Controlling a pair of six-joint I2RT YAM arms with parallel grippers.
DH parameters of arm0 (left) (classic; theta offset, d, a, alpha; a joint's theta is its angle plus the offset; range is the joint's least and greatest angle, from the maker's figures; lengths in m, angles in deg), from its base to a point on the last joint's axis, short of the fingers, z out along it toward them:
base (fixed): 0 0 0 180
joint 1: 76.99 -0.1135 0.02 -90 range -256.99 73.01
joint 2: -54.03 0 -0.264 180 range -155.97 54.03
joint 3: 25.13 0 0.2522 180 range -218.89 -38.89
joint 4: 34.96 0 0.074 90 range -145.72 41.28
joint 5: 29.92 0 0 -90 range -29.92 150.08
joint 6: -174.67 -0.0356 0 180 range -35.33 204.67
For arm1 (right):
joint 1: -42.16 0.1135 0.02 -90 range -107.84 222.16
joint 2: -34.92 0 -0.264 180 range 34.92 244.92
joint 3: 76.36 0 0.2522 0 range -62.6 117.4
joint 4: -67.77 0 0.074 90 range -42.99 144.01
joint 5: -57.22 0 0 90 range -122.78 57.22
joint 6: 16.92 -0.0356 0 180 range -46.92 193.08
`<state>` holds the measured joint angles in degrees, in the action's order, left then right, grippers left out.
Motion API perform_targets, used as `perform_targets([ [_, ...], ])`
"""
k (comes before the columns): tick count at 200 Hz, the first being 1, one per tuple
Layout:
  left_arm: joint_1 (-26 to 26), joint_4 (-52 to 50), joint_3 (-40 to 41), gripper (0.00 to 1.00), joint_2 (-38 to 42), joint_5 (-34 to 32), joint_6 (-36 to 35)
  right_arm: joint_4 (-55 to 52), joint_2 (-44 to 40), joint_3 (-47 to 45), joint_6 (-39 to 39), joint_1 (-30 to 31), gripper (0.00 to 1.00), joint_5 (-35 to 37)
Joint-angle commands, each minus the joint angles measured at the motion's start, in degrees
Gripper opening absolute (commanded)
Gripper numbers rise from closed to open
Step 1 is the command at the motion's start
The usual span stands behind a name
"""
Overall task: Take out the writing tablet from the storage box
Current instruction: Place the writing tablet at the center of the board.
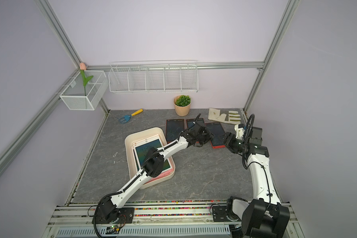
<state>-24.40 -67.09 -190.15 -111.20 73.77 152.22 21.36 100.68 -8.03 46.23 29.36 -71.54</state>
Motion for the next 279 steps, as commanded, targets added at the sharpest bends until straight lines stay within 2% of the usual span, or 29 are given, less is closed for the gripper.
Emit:
perform_targets([
  [1, 0.77, -1.67, -1.85, 0.44, 3.05, -2.1, -1.95, -2.65, -0.5, 0.32, 3.05, 0.6, 0.71, 3.47],
  [36, 0.75, -0.86, -2.02, 0.44, 2.67, -1.93, -1.46, -6.89, 2.37, 0.95, 7.05, 2.85, 0.71, 18.56],
  [49, 0.65, -0.68, -1.94, 0.44, 2.71, -1.65, -1.54, -7.14, 5.25, 1.26, 8.18, 4.05, 0.7, 20.9],
  [74, 0.13, -0.84, -1.99, 0.44, 3.23, -0.59, -1.96, -9.2, 10.17, 3.95, 10.32, 9.01, 0.7, 30.78],
  [101, -0.3, -0.98, -1.82, 0.44, 3.86, 0.66, -2.59, -9.54, 14.49, 6.9, 10.5, 11.78, 0.7, 36.67],
  [144, -0.55, -0.33, -1.27, 0.44, 4.65, 2.31, -2.95, -9.8, 24.55, 12.85, 11.46, 12.68, 0.7, 37.5],
  [183, -0.92, 1.61, -0.69, 0.44, 4.33, 3.11, -2.51, -9.75, 32.71, 17.37, 12.83, 16.56, 0.7, 38.73],
  [199, -1.17, 2.26, -0.64, 0.43, 3.87, 3.59, -2.01, -8.98, 34.51, 18.26, 13.33, 17.62, 0.7, 39.03],
  [252, -1.53, 3.55, -0.37, 0.43, 3.42, 4.22, -1.55, -6.63, 35.62, 18.37, 14.7, 18.68, 0.7, 46.58],
  [279, -1.54, 3.93, -0.16, 0.43, 3.33, 4.43, -1.46, -5.2, 37.06, 18.83, 16.0, 18.85, 0.69, 45.7],
])
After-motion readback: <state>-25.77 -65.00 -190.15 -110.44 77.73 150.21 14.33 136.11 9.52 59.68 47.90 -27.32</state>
